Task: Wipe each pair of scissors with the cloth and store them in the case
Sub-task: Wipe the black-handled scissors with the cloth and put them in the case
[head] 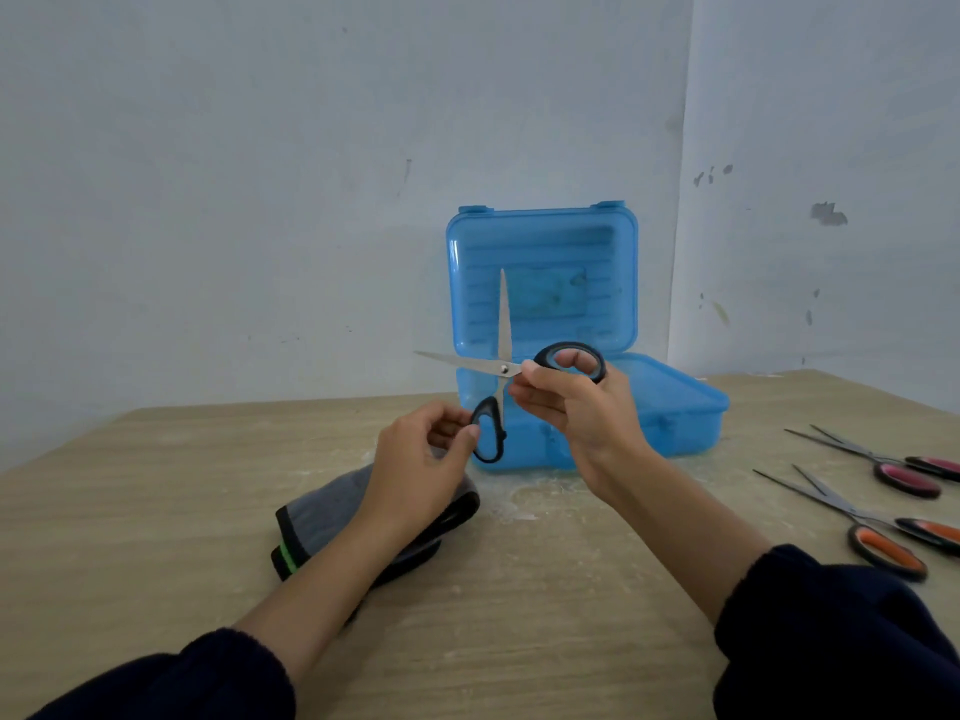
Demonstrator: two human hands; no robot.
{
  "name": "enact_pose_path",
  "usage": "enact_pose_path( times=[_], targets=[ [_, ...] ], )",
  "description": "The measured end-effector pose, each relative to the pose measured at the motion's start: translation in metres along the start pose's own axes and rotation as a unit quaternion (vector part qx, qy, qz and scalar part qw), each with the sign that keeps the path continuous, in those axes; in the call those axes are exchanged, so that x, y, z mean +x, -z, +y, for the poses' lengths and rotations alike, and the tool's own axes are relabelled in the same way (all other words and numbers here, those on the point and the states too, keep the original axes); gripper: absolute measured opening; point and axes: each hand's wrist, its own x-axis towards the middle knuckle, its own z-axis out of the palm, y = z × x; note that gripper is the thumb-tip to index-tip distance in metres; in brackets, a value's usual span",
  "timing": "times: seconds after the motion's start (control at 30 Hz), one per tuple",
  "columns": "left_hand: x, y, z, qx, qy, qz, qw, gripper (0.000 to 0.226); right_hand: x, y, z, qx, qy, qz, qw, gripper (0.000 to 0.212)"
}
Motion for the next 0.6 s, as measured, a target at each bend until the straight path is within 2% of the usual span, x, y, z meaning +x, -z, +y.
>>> enact_pose_path(
  times=[0.1,0.17,0.2,0.3,0.37,0.47,0.6],
  targets=[
    [0.005,0.004,-0.003,-0.025,0.040,0.011,0.999,0.006,0.006,0.004,-0.002,-0.002,-0.016,-0.008,1.000,0.012],
    [0.006,0.006,-0.003,-0.043,0.053,0.015,0.998,0.007,0.011,0.009,0.000,-0.071,0.000,0.005,0.997,0.017],
    [0.007,0.007,-0.003,-0.050,0.055,0.018,0.997,0.009,0.012,0.011,0.002,-0.140,0.022,0.018,0.990,0.017],
    [0.007,0.008,-0.002,-0.074,0.060,0.018,0.995,0.010,0.010,0.015,0.007,-0.350,0.104,0.023,0.931,0.022],
    [0.008,0.009,-0.001,-0.085,0.060,0.021,0.994,0.010,0.006,0.012,0.009,-0.427,0.142,0.004,0.893,0.032],
    [0.008,0.010,0.001,-0.078,0.046,0.024,0.996,0.009,0.003,0.009,0.014,-0.446,0.170,-0.007,0.879,0.043],
    [0.008,0.010,0.002,-0.080,0.033,0.030,0.996,0.005,0.000,0.003,0.020,-0.458,0.195,-0.010,0.867,0.041]
  ],
)
